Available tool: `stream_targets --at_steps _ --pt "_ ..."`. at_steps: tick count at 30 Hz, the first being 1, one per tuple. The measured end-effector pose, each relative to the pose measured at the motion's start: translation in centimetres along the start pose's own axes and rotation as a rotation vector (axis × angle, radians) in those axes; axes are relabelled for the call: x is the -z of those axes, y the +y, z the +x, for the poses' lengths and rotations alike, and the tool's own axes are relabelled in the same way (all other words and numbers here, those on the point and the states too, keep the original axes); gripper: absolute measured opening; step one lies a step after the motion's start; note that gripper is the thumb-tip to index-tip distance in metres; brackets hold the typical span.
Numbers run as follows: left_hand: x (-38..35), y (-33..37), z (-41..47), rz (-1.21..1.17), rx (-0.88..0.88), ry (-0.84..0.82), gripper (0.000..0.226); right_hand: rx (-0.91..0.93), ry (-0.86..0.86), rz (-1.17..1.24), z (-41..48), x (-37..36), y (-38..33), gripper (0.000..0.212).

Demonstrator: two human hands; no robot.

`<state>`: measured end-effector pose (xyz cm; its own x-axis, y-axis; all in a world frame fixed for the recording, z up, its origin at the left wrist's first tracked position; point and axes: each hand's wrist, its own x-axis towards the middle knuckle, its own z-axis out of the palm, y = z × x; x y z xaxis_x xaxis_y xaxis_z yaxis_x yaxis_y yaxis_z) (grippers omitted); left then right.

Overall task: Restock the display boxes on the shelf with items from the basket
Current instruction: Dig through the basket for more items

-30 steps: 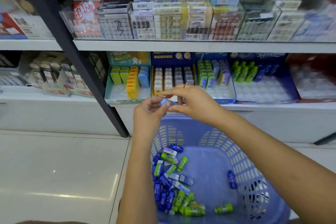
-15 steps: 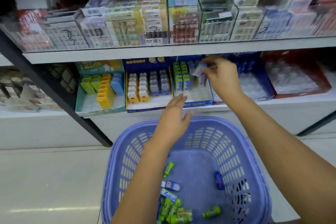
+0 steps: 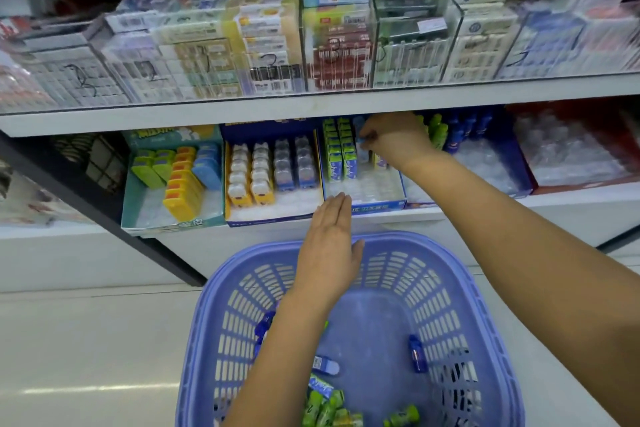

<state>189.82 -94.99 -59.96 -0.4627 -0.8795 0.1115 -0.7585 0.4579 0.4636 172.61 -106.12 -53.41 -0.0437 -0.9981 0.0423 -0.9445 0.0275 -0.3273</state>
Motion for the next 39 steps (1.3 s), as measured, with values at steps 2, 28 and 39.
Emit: stream_targets --at_steps 2,28,39 --pt "-0.1 -0.1 0.1 -0.001 -0.002 0.002 0.069 -0.033 -0.007 -0.047 0.2 -0.3 -0.2 0.027" --pt "-10.6 -12.6 -12.7 0.327 0.383 -0.834 0.035 -0.223 -0.959 -0.364 -20.5 -20.2 6.2 0.009" --pt "-12.7 -13.2 -13.7 0.507 0.409 -0.877 0.025 -0.298 -1.012 -0.302 -20.4 -24.3 7.8 0.036"
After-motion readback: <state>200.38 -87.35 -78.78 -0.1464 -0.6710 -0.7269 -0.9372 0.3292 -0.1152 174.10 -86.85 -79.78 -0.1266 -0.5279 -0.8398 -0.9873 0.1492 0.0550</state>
